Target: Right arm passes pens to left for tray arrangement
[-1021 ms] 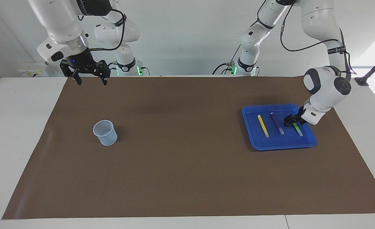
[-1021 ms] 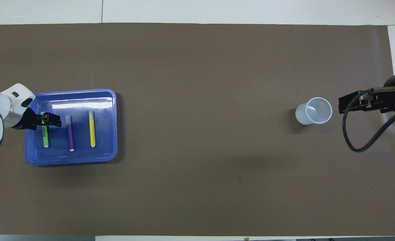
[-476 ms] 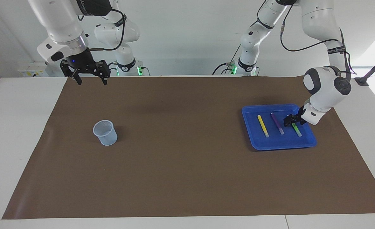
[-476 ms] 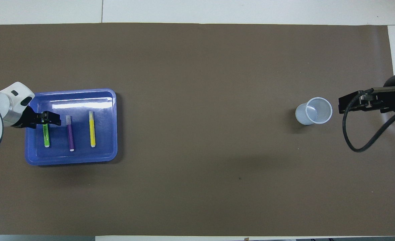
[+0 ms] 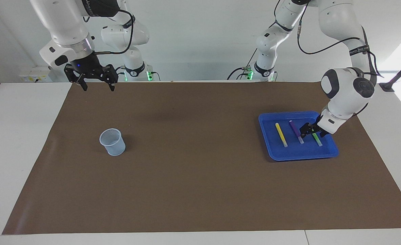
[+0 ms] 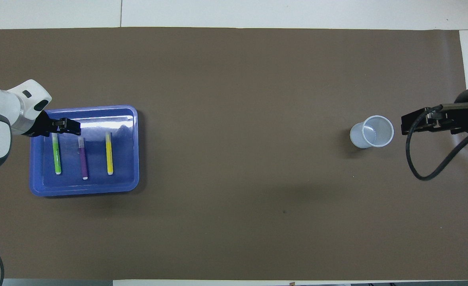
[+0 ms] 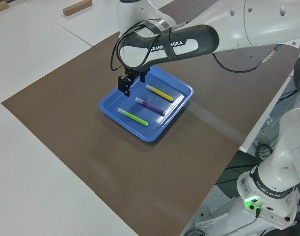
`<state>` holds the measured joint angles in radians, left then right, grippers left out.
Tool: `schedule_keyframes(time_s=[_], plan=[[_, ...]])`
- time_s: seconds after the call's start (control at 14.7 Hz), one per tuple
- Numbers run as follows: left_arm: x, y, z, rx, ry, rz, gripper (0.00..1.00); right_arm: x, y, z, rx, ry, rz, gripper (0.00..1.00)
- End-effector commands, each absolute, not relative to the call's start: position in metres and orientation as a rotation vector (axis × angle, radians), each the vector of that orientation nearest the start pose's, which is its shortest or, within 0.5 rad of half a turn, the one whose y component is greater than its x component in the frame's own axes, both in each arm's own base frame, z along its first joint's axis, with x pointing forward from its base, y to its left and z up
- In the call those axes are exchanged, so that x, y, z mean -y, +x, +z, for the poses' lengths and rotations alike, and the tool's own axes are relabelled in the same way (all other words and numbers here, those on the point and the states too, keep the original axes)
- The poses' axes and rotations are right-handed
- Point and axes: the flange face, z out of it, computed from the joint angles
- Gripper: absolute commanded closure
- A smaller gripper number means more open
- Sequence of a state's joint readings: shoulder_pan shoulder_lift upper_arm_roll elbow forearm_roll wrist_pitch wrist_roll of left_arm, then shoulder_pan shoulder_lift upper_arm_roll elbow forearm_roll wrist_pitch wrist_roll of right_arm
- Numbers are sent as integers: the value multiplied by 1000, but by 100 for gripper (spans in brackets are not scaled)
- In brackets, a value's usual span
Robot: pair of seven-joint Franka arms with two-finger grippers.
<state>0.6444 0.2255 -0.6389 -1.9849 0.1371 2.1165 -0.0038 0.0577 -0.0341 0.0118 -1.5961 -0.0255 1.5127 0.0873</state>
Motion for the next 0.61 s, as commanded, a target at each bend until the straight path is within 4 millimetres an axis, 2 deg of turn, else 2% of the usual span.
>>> schedule_keyframes(time_s=[0.0,0.2,0.34,0.41,0.54], plan=[[-15,584,389,-96,-3123,81,0,-31,531,627,-20,-3152,55,0],[-1,586,398,-134,-3122,116,0,-31,532,627,-20,-3152,57,0],[34,582,410,-206,-3100,146,0,-31,532,627,-20,-3152,57,0],[51,582,427,-198,-3076,156,0,-31,531,627,-20,-3152,55,0],[71,576,470,-131,-3071,181,0,-31,531,627,-20,-3152,55,0]])
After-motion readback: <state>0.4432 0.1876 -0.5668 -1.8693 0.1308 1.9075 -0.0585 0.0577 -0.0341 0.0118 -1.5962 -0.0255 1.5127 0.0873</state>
